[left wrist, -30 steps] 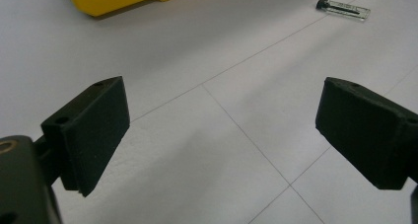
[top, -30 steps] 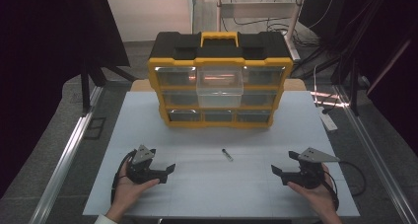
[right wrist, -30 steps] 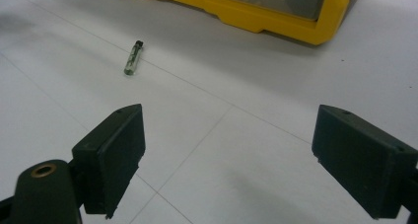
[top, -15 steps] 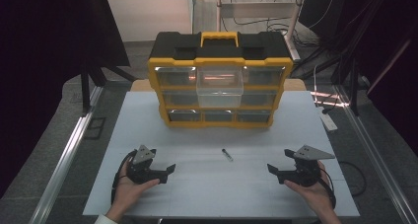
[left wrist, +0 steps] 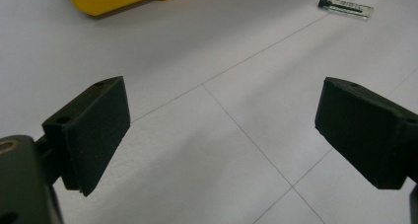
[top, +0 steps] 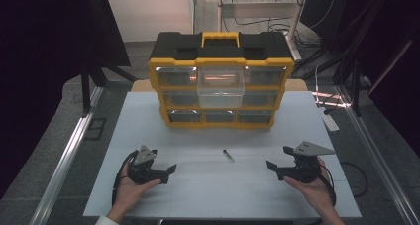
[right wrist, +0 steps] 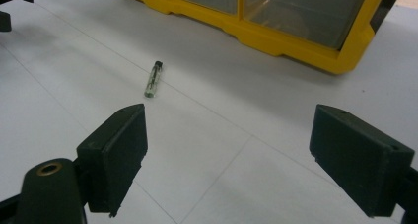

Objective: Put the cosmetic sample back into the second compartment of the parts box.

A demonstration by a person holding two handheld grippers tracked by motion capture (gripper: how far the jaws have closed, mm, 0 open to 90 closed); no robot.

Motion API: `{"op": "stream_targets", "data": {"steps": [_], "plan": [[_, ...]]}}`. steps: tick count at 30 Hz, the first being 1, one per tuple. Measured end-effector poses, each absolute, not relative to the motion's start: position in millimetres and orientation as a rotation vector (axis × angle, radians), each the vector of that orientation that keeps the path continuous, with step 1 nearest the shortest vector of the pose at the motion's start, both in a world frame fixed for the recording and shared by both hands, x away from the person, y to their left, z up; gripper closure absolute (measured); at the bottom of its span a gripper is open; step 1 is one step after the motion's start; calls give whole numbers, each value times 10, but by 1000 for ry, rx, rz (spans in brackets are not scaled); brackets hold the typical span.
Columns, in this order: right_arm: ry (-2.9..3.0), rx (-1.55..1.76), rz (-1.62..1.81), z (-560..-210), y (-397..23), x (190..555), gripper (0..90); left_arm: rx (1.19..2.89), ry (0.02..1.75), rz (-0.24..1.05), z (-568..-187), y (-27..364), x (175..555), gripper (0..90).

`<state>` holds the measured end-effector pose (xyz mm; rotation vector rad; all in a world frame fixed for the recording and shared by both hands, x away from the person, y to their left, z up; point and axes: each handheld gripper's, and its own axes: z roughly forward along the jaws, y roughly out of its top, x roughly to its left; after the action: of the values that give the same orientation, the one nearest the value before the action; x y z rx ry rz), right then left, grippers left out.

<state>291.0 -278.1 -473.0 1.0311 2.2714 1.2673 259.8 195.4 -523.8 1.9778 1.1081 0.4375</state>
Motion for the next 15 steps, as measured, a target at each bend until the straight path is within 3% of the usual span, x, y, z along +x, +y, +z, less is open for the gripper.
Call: {"op": "stream_targets", "data": {"steps": [15], "plan": [[2289, 1010, 1267, -4643, -2615, 2951, 147, 1989, 1101, 432, -5242, 1936, 2603, 72]]}}
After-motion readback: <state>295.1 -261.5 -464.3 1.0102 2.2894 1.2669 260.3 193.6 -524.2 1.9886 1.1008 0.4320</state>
